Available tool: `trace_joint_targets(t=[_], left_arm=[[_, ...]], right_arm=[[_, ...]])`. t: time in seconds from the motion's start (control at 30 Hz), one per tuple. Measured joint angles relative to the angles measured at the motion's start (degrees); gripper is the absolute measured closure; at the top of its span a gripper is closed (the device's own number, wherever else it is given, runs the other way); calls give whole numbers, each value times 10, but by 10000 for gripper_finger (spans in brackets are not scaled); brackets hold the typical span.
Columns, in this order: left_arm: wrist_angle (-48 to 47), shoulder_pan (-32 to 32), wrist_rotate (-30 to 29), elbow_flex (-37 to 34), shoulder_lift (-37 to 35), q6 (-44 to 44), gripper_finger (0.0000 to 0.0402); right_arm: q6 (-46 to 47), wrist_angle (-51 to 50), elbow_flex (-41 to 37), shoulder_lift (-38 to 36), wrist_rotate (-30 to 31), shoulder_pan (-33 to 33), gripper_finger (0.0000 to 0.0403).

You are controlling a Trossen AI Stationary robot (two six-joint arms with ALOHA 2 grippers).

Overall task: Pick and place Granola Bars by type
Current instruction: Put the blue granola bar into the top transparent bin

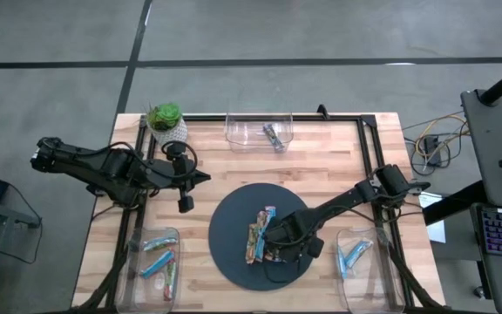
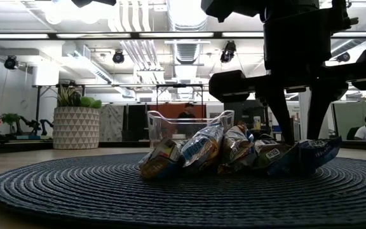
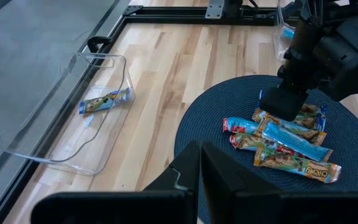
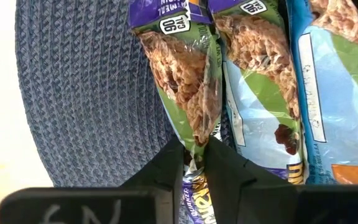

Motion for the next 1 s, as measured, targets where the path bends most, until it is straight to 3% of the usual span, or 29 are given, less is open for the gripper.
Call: trace_joint_targets(t=[0.4,0.63,1.0], left_arm=[[0,0,0,0,0,0,402],[0,0,0,0,0,0,402],[1,0,0,0,0,2,402]], right_arm=[[18,-12,4,-10,2,0,356],[39,-12,7,-56,13,0,356],[150,-22,7,-148,16,-20,356]])
